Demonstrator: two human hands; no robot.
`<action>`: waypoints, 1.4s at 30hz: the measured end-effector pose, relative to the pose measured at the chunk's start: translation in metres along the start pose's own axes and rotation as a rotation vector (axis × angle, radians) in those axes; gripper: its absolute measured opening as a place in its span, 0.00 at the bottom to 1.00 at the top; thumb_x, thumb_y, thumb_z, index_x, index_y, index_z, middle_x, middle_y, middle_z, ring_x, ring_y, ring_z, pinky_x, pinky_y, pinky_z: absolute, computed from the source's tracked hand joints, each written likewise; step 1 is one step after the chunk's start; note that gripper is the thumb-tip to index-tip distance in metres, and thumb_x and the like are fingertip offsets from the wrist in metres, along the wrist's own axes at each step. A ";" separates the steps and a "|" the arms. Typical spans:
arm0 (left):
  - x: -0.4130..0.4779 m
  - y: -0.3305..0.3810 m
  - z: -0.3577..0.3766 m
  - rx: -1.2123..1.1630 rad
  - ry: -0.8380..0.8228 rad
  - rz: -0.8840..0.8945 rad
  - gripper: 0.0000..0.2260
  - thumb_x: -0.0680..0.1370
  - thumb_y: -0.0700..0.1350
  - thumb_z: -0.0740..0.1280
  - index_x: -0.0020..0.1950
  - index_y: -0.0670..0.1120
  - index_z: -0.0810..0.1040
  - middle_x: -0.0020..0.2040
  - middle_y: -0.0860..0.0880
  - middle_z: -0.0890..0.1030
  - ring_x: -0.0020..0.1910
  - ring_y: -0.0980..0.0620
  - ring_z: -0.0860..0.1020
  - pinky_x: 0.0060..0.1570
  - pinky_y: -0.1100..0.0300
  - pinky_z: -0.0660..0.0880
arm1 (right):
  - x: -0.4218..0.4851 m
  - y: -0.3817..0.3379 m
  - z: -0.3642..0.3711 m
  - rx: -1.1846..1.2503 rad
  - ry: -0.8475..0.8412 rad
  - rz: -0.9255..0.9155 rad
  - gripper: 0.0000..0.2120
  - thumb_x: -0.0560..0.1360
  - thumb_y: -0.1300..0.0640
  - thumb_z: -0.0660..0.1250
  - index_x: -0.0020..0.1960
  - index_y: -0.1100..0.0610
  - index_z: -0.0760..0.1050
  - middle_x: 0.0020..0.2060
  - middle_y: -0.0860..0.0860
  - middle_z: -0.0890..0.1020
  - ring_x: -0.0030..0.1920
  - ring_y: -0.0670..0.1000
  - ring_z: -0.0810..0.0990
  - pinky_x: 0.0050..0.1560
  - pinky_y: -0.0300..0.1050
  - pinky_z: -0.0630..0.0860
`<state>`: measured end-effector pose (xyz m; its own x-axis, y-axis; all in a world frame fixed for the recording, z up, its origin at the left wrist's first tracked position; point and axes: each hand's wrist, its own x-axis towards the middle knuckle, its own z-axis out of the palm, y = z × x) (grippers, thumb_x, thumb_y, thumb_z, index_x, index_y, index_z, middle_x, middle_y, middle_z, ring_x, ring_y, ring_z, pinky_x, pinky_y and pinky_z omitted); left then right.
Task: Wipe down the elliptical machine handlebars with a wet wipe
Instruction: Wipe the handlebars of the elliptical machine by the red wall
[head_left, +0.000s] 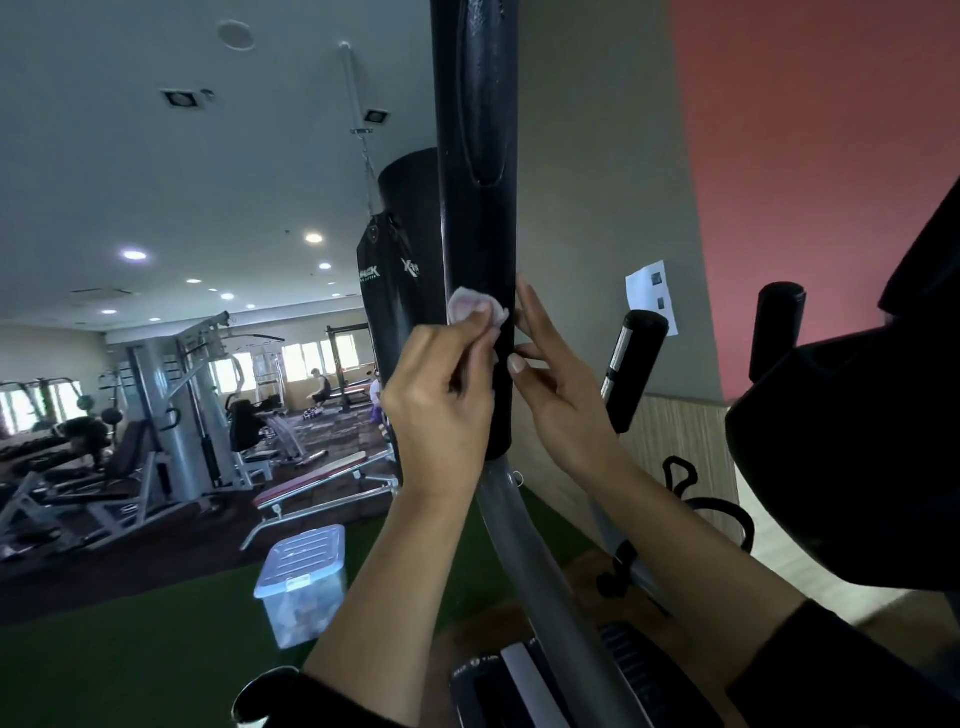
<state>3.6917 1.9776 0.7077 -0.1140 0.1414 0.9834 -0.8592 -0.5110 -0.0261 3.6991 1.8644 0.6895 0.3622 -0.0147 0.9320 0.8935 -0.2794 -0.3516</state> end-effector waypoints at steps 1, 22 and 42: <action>-0.009 -0.003 -0.001 0.002 -0.011 -0.009 0.08 0.74 0.33 0.71 0.52 0.37 0.82 0.42 0.44 0.82 0.41 0.56 0.78 0.45 0.72 0.73 | -0.001 0.000 0.000 -0.003 0.000 0.008 0.30 0.80 0.65 0.58 0.73 0.42 0.51 0.67 0.27 0.64 0.64 0.31 0.69 0.59 0.24 0.65; -0.090 -0.026 -0.021 -0.116 -0.071 -0.189 0.20 0.70 0.28 0.72 0.55 0.48 0.77 0.49 0.57 0.78 0.49 0.69 0.77 0.48 0.74 0.73 | -0.019 -0.002 0.004 -0.061 0.040 0.069 0.28 0.81 0.62 0.58 0.75 0.44 0.51 0.69 0.48 0.71 0.57 0.47 0.76 0.56 0.28 0.69; -0.032 -0.080 -0.010 -0.609 -0.155 -0.282 0.11 0.75 0.38 0.71 0.57 0.43 0.82 0.49 0.49 0.84 0.48 0.59 0.82 0.48 0.67 0.77 | -0.011 -0.025 0.048 -0.324 0.349 0.030 0.29 0.81 0.58 0.58 0.78 0.48 0.50 0.63 0.34 0.74 0.60 0.45 0.77 0.62 0.45 0.73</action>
<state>3.7587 2.0228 0.6769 0.1891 0.0528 0.9805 -0.9778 0.1014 0.1831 3.6855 1.9181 0.6834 0.2263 -0.3339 0.9151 0.7348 -0.5582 -0.3854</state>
